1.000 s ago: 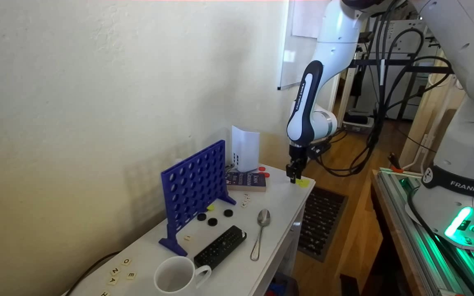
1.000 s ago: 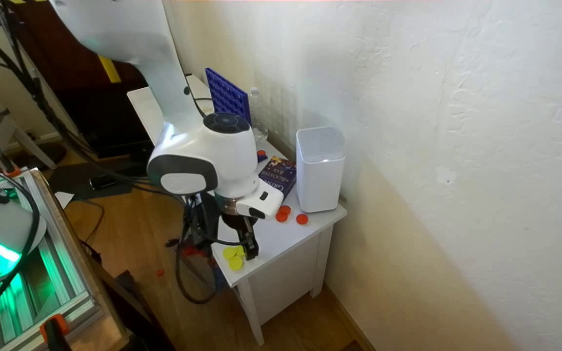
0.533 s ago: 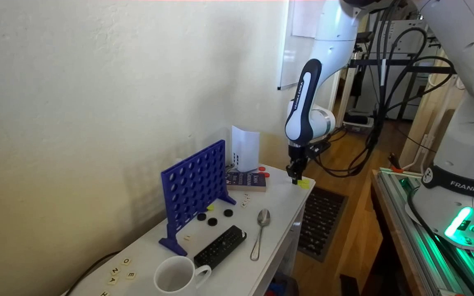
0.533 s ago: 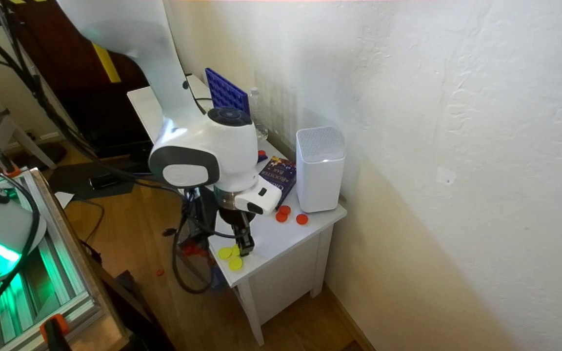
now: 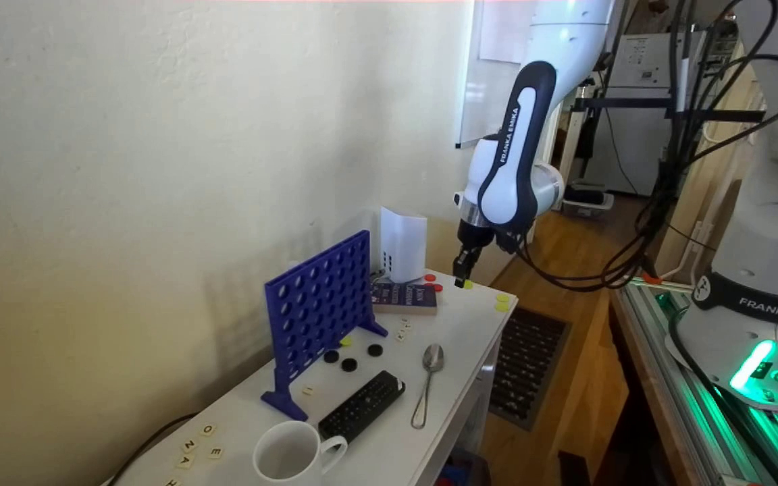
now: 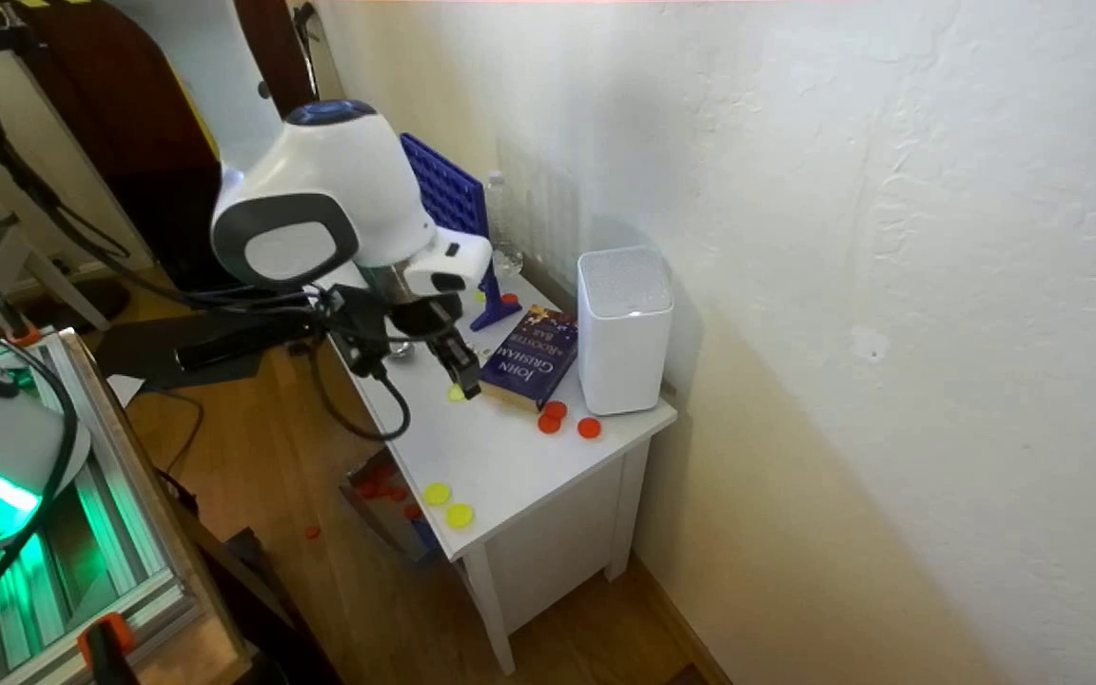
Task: Put one yellow chip in the blue gameboard.
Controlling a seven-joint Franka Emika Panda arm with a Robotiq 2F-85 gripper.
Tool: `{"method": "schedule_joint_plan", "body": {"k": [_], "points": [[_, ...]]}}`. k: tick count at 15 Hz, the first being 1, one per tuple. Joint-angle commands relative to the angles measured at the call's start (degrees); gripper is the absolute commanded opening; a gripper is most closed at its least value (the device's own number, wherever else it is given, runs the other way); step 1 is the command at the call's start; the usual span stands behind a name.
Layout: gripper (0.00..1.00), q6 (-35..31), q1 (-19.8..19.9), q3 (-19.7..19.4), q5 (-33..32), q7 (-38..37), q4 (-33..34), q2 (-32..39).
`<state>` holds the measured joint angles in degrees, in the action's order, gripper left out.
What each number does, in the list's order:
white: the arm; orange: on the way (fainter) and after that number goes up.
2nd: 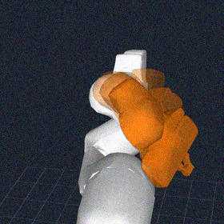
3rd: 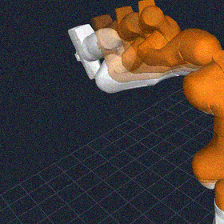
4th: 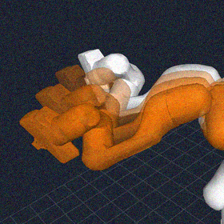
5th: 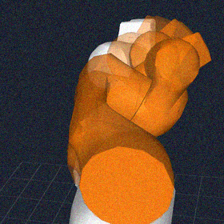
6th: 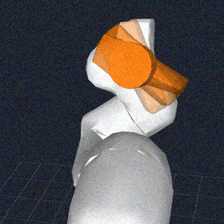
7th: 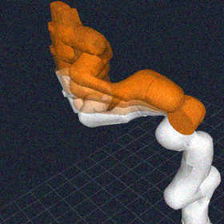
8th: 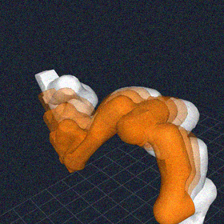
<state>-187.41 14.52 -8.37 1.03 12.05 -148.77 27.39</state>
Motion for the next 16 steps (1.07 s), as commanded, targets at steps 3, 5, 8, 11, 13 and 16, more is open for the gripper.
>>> {"method": "schedule_joint_plan", "body": {"k": [3,5,8,11,13,16], "points": [[0.09,-18.1,-17.6,-7.1,2.8,1.7,-14.7,-13.2],[0.09,-22.6,-19.2,-5.2,4.4,2.2,-10.3,-11.4],[0.09,-28.2,-19.6,-2.1,2.8,1.8,-9.0,-13.1],[0.09,-34.0,-20.9,-0.1,4.9,3.5,-11.3,-16.0],[0.09,-36.0,-20.3,1.3,4.8,2.8,-8.5,-14.9],[0.09,-40.6,-19.3,2.8,1.9,2.2,-10.1,-16.3]]}}
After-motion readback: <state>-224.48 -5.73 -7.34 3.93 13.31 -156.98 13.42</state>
